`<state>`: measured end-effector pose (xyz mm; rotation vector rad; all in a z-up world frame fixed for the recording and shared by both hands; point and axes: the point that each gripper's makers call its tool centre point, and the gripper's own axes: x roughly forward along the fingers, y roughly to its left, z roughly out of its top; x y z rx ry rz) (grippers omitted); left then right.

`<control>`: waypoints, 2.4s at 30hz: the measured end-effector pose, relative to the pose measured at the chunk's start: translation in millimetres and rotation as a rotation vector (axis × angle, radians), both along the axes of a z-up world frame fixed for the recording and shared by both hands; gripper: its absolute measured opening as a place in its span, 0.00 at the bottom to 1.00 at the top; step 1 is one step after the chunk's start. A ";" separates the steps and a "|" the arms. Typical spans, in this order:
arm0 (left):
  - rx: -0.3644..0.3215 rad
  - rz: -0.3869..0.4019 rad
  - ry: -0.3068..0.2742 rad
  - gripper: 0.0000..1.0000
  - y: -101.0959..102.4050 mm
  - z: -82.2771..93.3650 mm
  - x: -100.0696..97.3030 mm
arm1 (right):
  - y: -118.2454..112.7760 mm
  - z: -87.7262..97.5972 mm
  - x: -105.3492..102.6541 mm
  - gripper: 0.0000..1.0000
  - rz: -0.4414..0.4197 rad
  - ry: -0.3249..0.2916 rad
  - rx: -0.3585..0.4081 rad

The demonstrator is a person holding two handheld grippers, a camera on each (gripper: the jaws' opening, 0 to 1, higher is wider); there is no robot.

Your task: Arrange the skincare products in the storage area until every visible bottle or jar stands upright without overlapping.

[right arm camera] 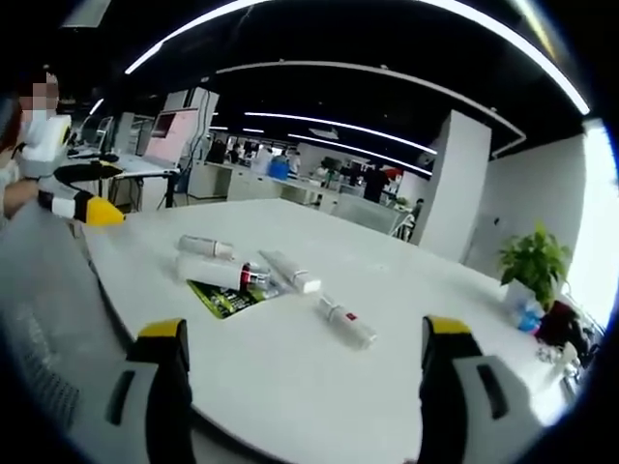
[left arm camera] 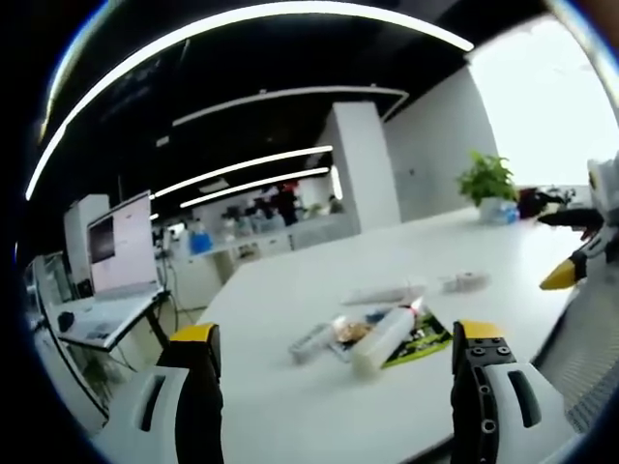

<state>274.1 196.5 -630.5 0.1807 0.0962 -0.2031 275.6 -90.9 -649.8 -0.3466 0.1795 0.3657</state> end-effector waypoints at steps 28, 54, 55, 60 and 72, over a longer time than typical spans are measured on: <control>-0.009 -0.021 0.000 0.97 -7.2 2.2 -0.8 | -10.9 -3.8 -1.1 1.00 -0.041 0.027 -0.131; 0.015 -0.051 0.062 0.97 -9.6 -6.3 -2.1 | 36.7 22.6 60.9 1.00 0.229 0.133 -0.211; 0.006 -0.048 0.062 0.97 -9.1 -6.1 -2.0 | 37.4 22.2 64.8 1.00 0.235 0.141 -0.227; 0.003 -0.036 0.047 0.97 -7.4 -3.8 -1.5 | 48.0 24.6 89.1 1.00 0.293 0.132 -0.283; -0.002 -0.031 0.026 0.97 -6.0 -1.3 -1.1 | 62.1 2.5 150.1 0.93 0.380 0.253 -0.304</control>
